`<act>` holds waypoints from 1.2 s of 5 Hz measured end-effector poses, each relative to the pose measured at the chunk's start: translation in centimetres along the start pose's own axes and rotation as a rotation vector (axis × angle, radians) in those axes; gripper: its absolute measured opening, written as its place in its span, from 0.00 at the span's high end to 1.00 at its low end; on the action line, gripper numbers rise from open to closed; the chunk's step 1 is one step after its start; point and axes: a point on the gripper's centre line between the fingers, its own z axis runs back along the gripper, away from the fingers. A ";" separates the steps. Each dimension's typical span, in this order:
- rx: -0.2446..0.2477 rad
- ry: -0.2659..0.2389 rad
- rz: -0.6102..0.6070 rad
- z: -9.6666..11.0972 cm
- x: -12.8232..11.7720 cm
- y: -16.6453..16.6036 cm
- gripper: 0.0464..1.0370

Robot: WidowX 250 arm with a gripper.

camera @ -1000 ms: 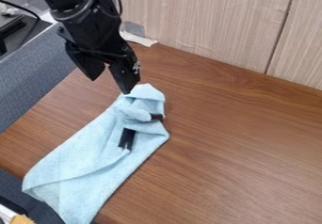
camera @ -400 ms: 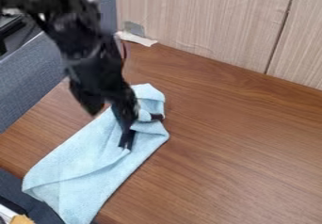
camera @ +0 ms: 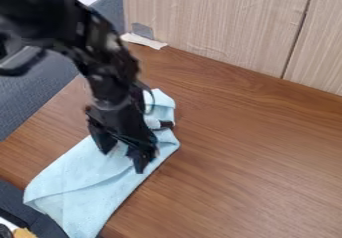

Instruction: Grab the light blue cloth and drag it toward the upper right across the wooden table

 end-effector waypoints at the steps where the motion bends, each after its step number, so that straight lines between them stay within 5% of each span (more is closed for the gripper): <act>1: 0.008 0.004 0.021 -1.3 0.1 0.0 0.04; 3: 0.007 -0.004 0.041 -1.9 1.3 0.0 0.04; 6: -0.070 -0.067 -0.059 -2.4 8.3 -5.0 0.04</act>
